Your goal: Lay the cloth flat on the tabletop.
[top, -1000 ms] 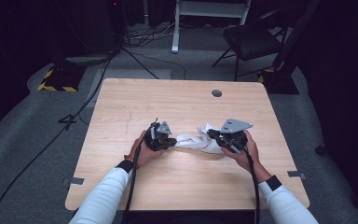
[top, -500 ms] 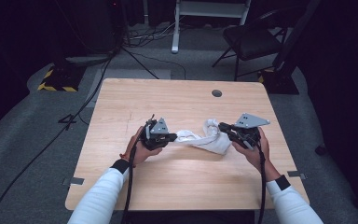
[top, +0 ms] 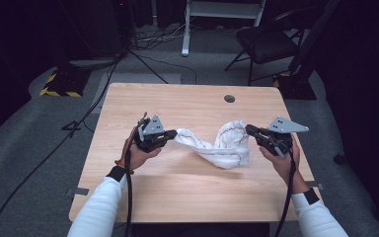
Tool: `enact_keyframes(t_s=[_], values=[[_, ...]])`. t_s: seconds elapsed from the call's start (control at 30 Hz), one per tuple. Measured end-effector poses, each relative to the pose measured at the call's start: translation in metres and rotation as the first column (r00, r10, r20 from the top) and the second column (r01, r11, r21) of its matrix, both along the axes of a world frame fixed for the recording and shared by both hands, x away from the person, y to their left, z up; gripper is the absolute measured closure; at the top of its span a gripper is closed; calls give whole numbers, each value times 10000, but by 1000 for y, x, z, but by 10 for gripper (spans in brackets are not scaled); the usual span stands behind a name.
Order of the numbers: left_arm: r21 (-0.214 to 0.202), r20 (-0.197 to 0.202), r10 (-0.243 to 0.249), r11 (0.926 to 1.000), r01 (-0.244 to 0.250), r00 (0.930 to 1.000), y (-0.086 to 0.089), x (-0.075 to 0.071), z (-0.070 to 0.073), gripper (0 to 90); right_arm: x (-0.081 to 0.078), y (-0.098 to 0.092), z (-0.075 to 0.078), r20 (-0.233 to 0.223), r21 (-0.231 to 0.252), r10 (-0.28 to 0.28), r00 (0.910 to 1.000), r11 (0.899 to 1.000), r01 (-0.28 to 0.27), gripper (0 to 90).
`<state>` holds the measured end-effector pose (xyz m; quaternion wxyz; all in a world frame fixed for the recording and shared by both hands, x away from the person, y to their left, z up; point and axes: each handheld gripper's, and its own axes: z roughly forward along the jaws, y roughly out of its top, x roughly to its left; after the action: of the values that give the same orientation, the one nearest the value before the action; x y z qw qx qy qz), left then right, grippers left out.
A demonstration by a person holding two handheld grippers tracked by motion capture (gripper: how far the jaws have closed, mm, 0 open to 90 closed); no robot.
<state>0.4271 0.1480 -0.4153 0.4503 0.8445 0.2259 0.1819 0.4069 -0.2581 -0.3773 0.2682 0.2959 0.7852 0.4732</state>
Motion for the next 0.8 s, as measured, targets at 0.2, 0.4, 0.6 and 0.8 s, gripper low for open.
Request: enact_keyframes(t_s=[0.2,0.4,0.6,0.8], values=[[78,-171,568,9984,-567,9982,15,11,-3,866,8,-7,-4,-195,35,-363,9991,9993,364,867],[346,-625,1273,9915,-1253,9899,33,26,-14,866,21,-15,-15,-486,-182,-909,9947,9958,901,868],[457,-1337,1803,9834,-1757,9745,47,37,-27,866,36,-30,-34,-1147,-436,-1721,9784,9848,1681,870],[1064,-1818,1970,9779,-1799,9634,48,40,-41,866,46,-40,-52,-1750,-903,-2203,9596,9741,2072,870]])
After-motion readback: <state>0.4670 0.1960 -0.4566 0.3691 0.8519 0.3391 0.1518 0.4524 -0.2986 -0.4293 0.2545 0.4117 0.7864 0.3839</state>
